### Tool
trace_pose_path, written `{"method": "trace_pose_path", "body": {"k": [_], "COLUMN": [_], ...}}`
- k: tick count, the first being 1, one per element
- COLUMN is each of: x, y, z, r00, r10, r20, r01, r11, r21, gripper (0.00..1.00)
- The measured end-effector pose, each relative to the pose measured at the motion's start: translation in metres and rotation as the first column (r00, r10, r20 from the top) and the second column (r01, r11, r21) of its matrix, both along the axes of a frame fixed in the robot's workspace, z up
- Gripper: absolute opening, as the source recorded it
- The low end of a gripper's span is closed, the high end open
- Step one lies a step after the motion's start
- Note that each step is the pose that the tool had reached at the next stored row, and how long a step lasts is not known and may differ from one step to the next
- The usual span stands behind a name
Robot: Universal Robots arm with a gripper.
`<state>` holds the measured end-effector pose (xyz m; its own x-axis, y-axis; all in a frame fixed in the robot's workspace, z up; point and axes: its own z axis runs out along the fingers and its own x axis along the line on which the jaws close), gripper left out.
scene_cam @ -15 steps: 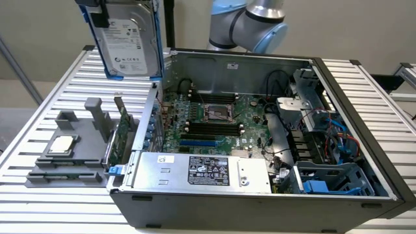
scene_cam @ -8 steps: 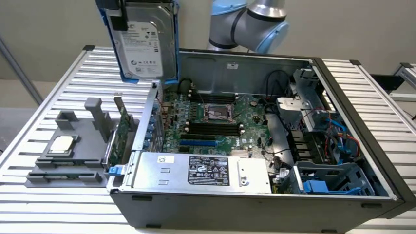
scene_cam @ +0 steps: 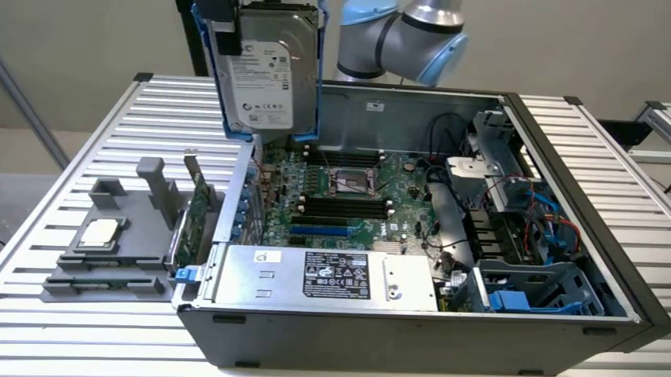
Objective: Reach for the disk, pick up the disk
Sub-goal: 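Pick up the disk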
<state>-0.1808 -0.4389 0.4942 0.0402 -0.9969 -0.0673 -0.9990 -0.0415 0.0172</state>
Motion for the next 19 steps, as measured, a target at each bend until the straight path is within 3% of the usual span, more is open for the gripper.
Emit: {"method": "trace_pose_path", "body": {"k": [19], "x": [0.082], "y": [-0.0260], "z": [0.0000], "r00": [0.9999], "r10": [0.000], "r20": [-0.0104], "r01": [0.000], "r11": [1.0000], "r21": [0.0001], "gripper": [0.33]}}
